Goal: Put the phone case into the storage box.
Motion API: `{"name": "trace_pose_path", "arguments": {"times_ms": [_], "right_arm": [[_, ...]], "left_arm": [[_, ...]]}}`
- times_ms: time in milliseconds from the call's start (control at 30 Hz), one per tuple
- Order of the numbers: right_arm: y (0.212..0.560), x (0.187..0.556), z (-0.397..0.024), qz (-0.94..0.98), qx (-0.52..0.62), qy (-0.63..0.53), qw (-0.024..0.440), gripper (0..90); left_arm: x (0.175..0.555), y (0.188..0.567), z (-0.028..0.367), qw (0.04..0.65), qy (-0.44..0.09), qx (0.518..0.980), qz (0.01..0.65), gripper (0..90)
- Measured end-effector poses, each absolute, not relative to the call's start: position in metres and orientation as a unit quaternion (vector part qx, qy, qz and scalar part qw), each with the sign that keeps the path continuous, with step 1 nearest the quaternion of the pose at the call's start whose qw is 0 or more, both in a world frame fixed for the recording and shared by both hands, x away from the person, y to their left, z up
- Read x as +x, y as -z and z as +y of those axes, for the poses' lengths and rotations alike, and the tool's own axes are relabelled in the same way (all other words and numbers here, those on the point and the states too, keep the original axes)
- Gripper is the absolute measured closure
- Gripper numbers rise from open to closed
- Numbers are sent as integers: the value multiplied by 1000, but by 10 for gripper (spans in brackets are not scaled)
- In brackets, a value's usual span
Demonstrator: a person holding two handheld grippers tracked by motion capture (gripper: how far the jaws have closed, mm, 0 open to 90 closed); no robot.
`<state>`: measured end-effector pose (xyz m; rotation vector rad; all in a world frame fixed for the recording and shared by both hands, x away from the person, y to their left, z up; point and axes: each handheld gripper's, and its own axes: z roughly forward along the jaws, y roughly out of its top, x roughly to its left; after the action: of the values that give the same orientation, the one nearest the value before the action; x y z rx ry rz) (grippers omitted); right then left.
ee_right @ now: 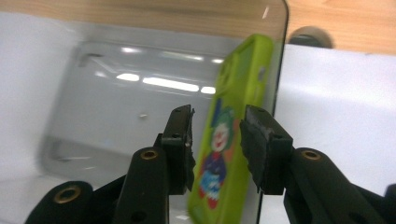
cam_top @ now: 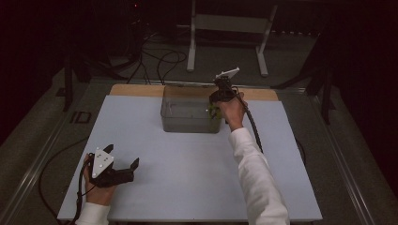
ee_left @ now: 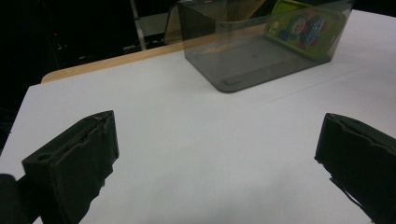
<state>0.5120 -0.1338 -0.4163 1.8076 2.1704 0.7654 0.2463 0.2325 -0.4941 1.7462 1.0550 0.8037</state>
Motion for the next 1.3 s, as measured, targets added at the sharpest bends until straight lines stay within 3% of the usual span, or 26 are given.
{"name": "trace_pose_path", "arguments": {"times_ms": [500, 1067, 1300], "right_arm": [[394, 463, -152, 759, 522, -350, 168, 320], [400, 413, -167, 767, 460, -390, 218, 174], [411, 389, -180, 762, 439, -419, 227, 155]], "left_arm": [[247, 495, 232, 457, -324, 709, 428, 0], [247, 495, 233, 457, -319, 710, 429, 0], [247, 495, 235, 458, -319, 710, 430, 0]]}}
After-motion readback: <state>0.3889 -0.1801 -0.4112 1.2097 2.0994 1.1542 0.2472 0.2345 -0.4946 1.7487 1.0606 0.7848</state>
